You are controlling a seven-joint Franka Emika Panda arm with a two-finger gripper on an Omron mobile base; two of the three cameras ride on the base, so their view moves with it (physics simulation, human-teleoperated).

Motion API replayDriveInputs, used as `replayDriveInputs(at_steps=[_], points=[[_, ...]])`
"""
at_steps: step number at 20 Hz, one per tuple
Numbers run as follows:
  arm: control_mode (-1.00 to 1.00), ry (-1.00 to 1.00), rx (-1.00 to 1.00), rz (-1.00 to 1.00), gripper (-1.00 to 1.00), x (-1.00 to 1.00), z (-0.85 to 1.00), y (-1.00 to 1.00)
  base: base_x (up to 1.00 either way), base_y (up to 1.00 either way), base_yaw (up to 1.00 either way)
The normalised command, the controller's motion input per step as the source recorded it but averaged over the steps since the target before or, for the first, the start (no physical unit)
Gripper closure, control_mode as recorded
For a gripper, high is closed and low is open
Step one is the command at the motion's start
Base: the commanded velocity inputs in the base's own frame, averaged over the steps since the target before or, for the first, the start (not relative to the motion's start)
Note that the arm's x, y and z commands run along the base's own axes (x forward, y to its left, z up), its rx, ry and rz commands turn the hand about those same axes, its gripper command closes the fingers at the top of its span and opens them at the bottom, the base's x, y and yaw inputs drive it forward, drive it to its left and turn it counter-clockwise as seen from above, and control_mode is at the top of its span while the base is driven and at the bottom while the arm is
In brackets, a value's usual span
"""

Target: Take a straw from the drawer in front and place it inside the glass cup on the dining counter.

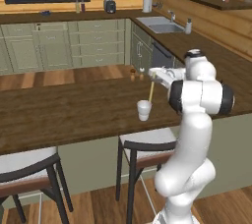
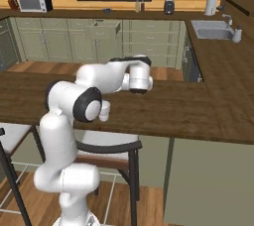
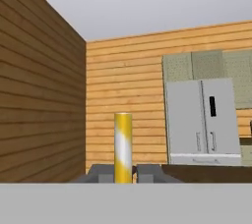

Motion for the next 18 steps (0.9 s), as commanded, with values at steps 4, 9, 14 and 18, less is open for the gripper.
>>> replayDriveInputs(at_steps=[4, 9, 14, 18], points=[[-1.00, 0.00, 0.00, 0.00, 1.00, 0.41, -0.13, 0.00, 0.00, 0.00, 0.00], [-1.00, 0.00, -0.01, -0.01, 1.00, 0.40, -0.24, 0.00, 0.00, 0.00, 0.00], [-1.00, 0.00, -0.06, -0.10, 1.00, 0.24, -0.30, 0.00, 0.00, 0.00, 0.00], [-1.00, 0.00, -0.07, -0.13, 1.00, 0.31, -0.30, 0.00, 0.00, 0.00, 0.00]])
